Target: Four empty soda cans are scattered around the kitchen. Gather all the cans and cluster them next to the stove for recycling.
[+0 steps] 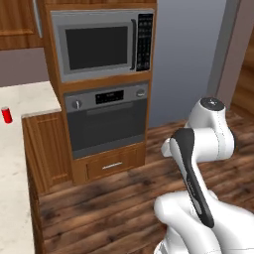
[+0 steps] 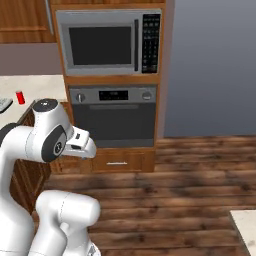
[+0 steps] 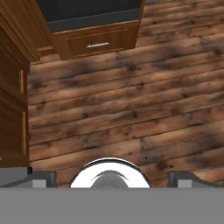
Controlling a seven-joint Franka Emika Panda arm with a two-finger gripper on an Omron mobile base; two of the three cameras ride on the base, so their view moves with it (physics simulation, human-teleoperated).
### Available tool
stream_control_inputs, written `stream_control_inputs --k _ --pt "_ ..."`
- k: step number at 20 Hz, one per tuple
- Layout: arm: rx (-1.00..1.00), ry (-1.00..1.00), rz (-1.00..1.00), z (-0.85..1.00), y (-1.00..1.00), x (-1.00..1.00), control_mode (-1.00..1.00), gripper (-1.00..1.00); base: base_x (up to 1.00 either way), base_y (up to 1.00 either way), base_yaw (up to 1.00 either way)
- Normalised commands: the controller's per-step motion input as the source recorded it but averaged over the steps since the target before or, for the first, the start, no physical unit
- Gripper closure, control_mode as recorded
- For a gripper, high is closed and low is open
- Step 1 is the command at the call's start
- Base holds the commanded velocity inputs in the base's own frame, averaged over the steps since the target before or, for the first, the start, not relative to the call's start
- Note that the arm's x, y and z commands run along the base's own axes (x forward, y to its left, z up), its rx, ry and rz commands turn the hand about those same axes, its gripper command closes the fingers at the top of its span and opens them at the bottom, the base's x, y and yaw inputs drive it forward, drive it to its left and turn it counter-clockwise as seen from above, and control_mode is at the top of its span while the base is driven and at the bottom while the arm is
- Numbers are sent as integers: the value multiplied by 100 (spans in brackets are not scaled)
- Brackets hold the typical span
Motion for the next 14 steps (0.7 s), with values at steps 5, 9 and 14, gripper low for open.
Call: stream_control_inputs --k 5,9,14 --pt "0 0 0 0 0 0 100 -100 100 0 0" --pt "0 0 0 0 0 0 100 -100 100 0 1" --pt "0 0 0 0 0 0 100 -100 79 0 30"
